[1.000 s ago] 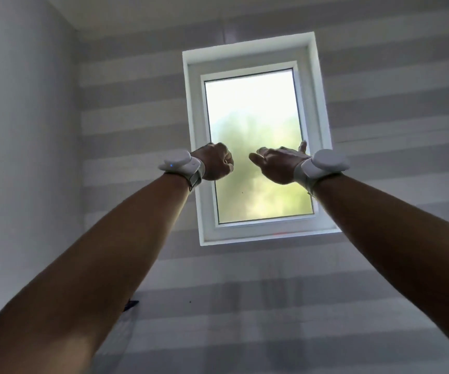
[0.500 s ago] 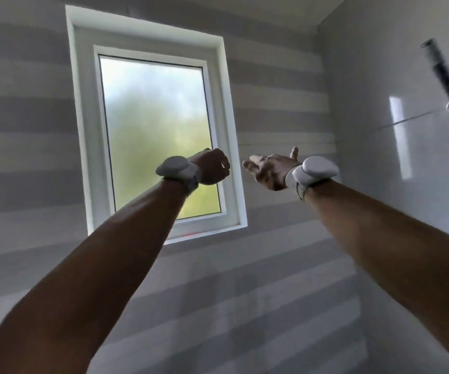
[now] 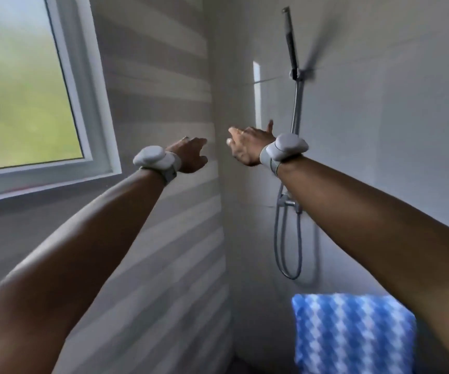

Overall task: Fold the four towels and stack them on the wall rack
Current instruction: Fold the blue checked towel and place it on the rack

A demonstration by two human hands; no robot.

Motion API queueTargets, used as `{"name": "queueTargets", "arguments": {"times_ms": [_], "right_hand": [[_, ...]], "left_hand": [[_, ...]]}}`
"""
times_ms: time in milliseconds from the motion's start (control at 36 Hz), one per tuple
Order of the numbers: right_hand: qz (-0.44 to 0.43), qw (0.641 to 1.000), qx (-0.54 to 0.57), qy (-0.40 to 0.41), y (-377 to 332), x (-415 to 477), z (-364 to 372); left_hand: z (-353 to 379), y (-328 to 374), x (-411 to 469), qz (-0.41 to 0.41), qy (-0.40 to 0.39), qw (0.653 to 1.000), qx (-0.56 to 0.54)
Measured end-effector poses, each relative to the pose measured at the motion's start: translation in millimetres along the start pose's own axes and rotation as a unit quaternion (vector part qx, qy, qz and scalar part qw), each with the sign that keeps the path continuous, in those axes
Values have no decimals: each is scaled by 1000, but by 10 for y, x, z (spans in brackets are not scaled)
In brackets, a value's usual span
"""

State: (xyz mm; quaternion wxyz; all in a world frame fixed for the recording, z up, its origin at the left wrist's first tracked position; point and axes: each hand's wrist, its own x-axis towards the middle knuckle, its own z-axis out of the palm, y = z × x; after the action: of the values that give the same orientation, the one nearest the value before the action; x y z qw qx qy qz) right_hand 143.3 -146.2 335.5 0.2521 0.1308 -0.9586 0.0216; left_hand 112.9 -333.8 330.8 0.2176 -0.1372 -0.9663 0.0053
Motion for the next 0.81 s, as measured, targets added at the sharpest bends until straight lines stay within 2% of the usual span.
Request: {"name": "queueTargets", "arguments": {"times_ms": [56, 139, 333, 389, 639, 806], "right_hand": [[28, 999, -14, -6, 203, -163, 51], [77, 993, -62, -58, 654, -411, 177], [222, 966, -33, -130, 1815, -957, 840], [236, 963, -21, -124, 2034, -1117, 1049], [298, 914, 3, -274, 2995, -2042, 2243], [320, 889, 24, -327, 3458, -2349, 2808]], "left_hand": [[138, 176, -24, 11, -9, 1000, -13], [515, 452, 102, 40, -52, 997, -48], [1404, 1137, 223, 87, -145, 981, -97], [1649, 1237, 180, 93, -163, 977, -98], [3041, 2046, -31, 121, -296, 942, -105], [3691, 2355, 69, 107, -360, 922, -94]]}}
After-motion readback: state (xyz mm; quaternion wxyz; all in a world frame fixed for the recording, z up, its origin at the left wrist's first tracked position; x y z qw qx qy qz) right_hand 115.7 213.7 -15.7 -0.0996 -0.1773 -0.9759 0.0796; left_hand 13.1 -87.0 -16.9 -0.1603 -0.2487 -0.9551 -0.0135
